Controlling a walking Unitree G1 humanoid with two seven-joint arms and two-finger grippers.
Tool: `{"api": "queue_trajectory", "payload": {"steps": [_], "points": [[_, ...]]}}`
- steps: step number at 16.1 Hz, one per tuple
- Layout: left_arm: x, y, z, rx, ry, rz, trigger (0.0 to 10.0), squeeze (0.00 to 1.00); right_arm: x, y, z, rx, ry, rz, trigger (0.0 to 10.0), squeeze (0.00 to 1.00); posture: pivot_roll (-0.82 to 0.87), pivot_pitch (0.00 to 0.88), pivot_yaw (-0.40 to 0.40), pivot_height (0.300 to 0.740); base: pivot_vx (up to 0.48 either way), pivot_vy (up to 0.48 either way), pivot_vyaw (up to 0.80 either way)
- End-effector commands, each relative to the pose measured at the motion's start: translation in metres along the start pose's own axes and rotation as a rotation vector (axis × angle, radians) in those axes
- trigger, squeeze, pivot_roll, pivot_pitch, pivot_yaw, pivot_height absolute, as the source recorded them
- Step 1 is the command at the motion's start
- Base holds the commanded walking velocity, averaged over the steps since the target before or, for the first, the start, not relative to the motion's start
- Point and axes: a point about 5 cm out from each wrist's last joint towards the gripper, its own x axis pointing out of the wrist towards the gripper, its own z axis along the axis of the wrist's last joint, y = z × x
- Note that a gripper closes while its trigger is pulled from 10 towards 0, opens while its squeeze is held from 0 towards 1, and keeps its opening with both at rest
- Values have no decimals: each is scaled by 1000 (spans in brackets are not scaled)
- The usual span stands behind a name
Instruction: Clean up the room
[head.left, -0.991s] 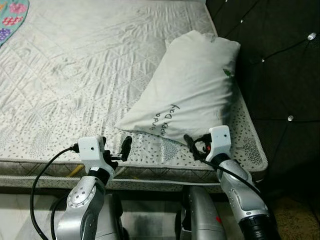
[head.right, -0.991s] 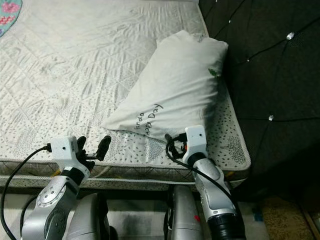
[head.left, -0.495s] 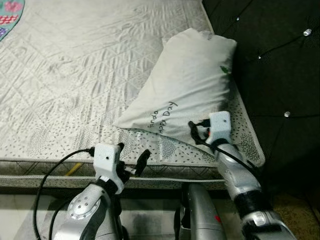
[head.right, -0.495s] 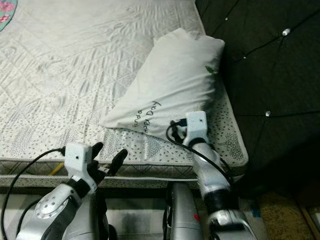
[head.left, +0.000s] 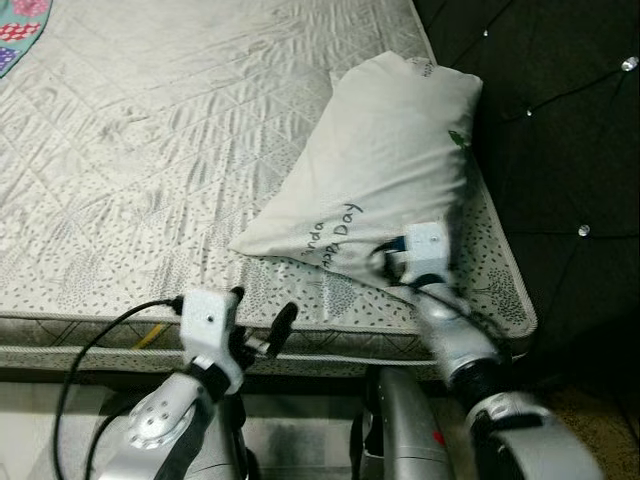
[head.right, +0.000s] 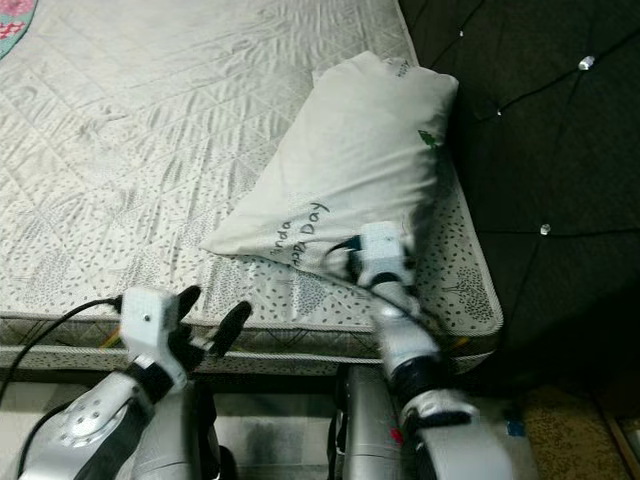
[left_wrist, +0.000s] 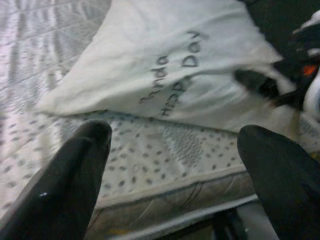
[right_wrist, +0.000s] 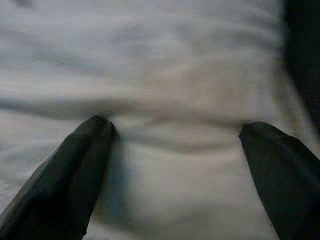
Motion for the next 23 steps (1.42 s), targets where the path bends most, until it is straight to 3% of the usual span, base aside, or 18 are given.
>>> {"api": "queue_trajectory", "payload": {"steps": [1, 2, 4, 6, 7, 8, 11, 23], "points": [[-3, 0, 0, 3, 11, 1, 10000, 0, 2, -11, -3, -2, 18, -63, 10000, 0, 98, 232, -28, 568, 0, 0, 0], [-3, 0, 1, 3, 11, 5, 10000, 0, 4, -21, -4, -24, 35, -107, 10000, 0, 100, 232, -28, 568, 0, 0, 0], [-2, -2, 2, 2, 10, 2, 10000, 0, 4, -21, -8, -41, 68, -108, 10000, 0, 101, 230, -27, 568, 0, 0, 0], [-2, -4, 2, 1, 14, -7, 10000, 0, 2, -7, -19, -57, 130, -54, 10000, 0, 99, 229, -24, 568, 0, 0, 0], [-1, -4, 2, 2, 16, -9, 10000, 0, -2, 8, -28, -32, 187, 16, 10000, 0, 100, 230, -21, 568, 0, 0, 0], [-1, -4, 3, 2, 17, -12, 10000, 0, -7, 26, -37, -1, 234, 89, 431, 0, 105, 227, -19, 568, 0, 0, 0], [1, -3, 4, 10, 16, -12, 10000, 0, -12, 46, -42, 40, 259, 164, 0, 0, 110, 219, -19, 568, 0, 0, 0], [4, -4, 5, 12, 4, 11, 10000, 0, -9, 49, -35, 78, 253, 152, 0, 0, 108, 206, -42, 568, 0, 0, 0]]}}
